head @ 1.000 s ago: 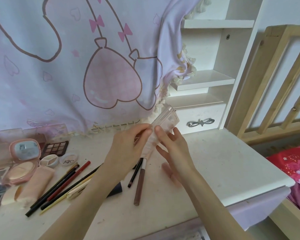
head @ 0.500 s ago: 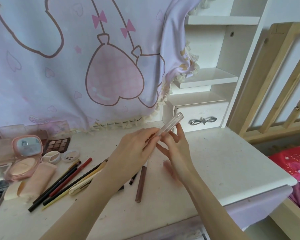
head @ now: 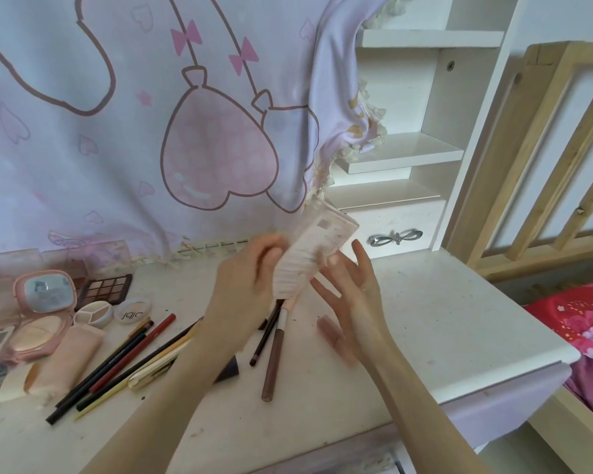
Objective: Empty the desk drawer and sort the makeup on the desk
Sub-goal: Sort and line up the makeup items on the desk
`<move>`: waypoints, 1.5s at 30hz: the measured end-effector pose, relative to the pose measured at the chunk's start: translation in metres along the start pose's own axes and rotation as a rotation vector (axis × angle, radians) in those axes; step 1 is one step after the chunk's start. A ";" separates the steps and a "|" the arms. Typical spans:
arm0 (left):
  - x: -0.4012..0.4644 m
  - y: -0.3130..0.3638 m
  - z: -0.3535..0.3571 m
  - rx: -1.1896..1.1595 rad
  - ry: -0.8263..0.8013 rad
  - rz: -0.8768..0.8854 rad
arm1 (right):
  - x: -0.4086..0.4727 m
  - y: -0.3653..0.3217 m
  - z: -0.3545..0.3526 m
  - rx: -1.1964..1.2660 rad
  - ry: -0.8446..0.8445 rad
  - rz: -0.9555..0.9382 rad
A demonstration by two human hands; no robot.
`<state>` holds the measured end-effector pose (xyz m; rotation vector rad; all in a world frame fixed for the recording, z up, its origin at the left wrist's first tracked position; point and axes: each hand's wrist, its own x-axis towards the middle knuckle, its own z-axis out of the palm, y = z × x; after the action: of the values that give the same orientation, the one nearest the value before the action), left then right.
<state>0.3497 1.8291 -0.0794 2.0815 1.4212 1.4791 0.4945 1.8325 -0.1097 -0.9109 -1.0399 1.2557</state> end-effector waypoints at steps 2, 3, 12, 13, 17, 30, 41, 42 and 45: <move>0.001 -0.005 -0.004 -0.098 0.030 -0.096 | 0.002 -0.002 -0.003 -0.019 -0.012 -0.019; 0.000 -0.008 -0.004 -0.166 0.042 -0.146 | 0.002 -0.003 -0.004 -0.046 -0.013 -0.028; 0.003 -0.012 -0.013 -0.768 -0.081 -0.646 | 0.010 0.008 -0.002 -0.672 0.201 -0.593; 0.004 -0.011 -0.014 -0.870 -0.144 -0.686 | 0.012 0.013 -0.003 -0.796 0.229 -0.726; 0.006 -0.008 -0.017 -1.149 -0.109 -0.790 | 0.016 0.022 -0.004 -0.961 0.256 -1.020; -0.009 -0.020 -0.019 -1.156 -0.060 -0.876 | -0.004 0.014 -0.016 0.228 -0.251 -0.014; -0.015 -0.022 -0.014 -0.299 -0.567 -0.709 | 0.007 0.013 -0.008 0.420 -0.334 0.011; -0.016 -0.022 -0.014 -0.218 -0.601 -0.652 | 0.007 0.012 -0.007 0.412 -0.343 0.008; -0.017 -0.020 -0.012 0.026 -0.633 -0.441 | 0.007 0.012 -0.006 0.388 -0.351 0.007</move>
<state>0.3282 1.8221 -0.0970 1.8359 1.4835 0.5651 0.4967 1.8404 -0.1217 -0.4053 -1.0103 1.5914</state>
